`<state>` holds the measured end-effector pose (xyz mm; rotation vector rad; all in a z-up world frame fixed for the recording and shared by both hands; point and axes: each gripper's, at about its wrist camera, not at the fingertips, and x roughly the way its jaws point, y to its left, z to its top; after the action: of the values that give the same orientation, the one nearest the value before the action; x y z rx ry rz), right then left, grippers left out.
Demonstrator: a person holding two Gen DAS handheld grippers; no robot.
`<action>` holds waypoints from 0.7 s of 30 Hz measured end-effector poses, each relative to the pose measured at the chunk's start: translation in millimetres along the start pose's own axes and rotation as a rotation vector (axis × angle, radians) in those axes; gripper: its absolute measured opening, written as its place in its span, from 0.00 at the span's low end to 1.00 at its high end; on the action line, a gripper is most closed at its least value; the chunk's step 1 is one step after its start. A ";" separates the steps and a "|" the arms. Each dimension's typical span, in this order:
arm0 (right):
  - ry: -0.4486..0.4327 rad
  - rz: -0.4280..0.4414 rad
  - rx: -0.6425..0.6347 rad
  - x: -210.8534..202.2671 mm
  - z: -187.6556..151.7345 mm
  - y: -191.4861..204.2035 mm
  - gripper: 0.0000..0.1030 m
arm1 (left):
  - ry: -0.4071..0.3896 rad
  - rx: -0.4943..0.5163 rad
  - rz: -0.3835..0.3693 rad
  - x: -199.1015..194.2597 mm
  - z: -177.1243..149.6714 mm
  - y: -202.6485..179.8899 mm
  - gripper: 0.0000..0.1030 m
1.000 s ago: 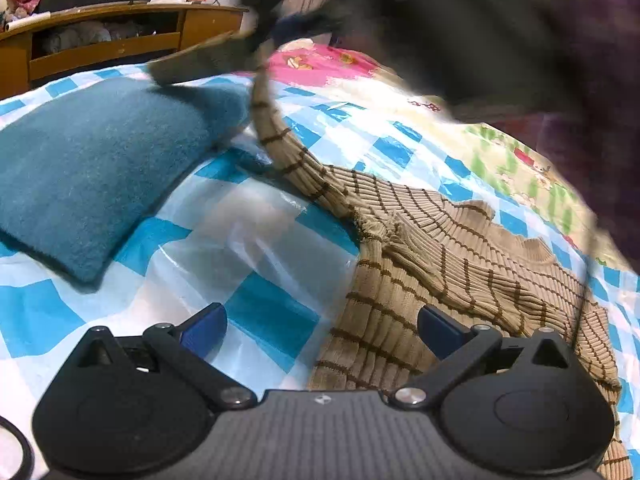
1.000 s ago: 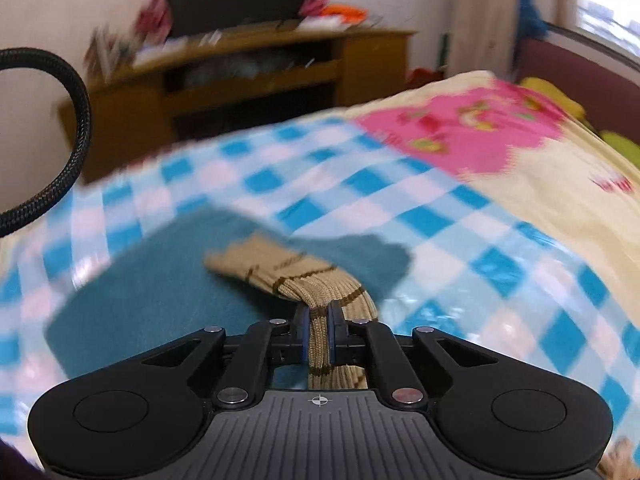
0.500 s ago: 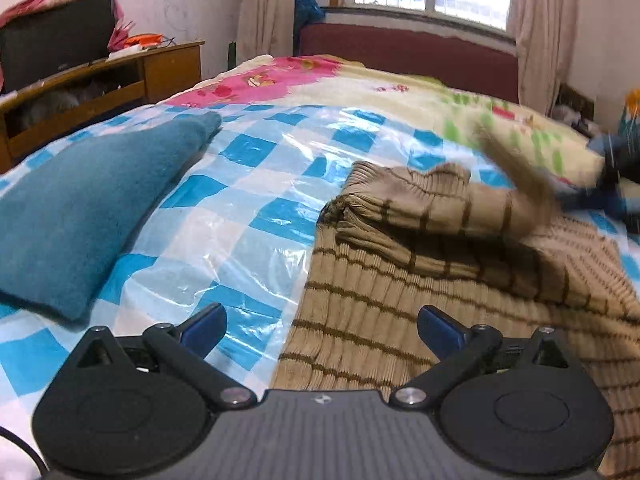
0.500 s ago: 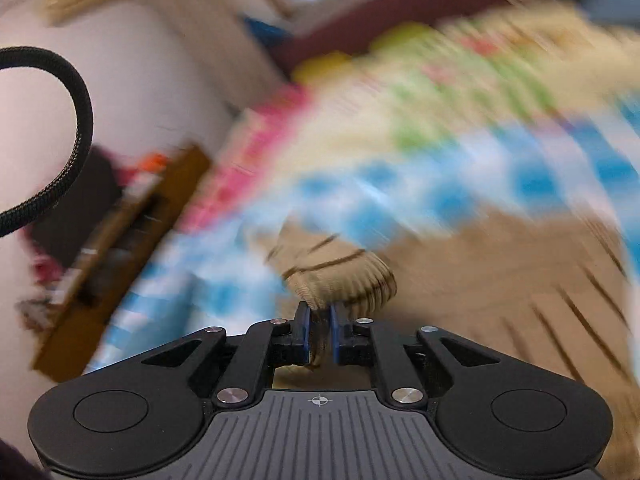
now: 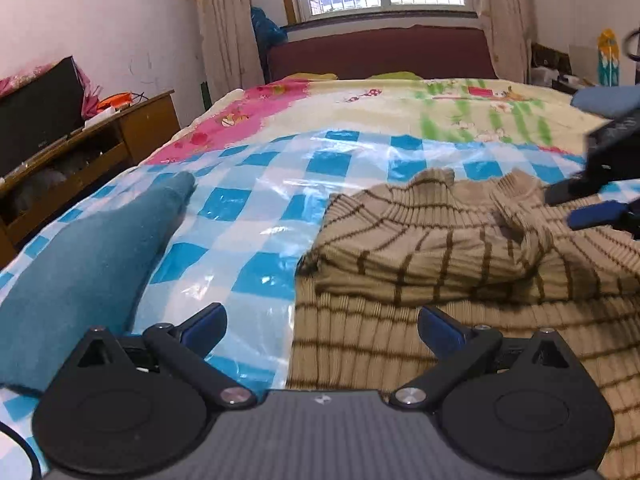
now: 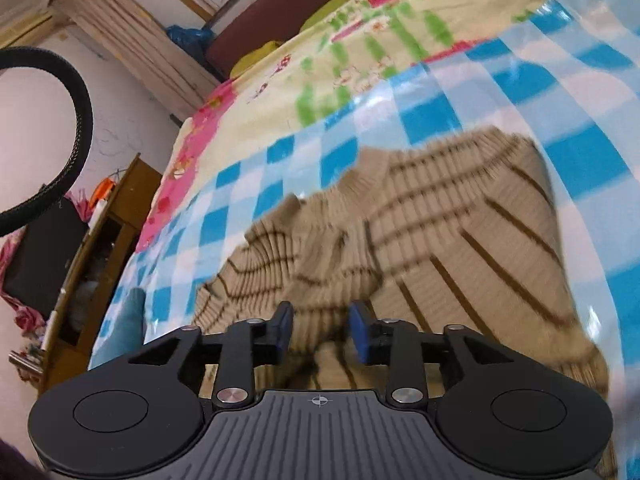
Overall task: Fold small clothes
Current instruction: 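Grasp the other sleeve cuff with the right gripper and lift it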
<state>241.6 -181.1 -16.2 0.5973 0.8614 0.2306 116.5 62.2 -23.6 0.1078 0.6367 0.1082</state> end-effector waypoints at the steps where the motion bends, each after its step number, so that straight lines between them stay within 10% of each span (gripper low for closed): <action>1: 0.012 -0.022 -0.038 8.1 5.6 10.4 0.36 | 0.002 -0.018 -0.006 1.4 1.6 1.4 1.00; 6: 0.098 -0.181 -0.214 60.3 15.0 50.2 0.55 | 0.012 -0.049 -0.027 3.7 -1.6 4.0 1.00; 10: 0.134 -0.287 -0.273 81.7 11.5 47.7 0.32 | 0.020 -0.064 -0.044 3.8 -3.9 8.0 1.00; 12: 0.123 -0.258 -0.214 72.1 17.9 39.5 0.10 | 0.017 -0.077 -0.049 3.9 -3.2 10.0 1.00; 21: -0.238 0.059 0.026 -48.4 15.2 0.5 0.07 | -0.011 -0.098 -0.044 7.3 5.2 7.5 1.00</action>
<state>222.3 -207.2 22.7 0.6603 0.6184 0.1972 124.9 70.2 -22.8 -0.0005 0.6211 0.0958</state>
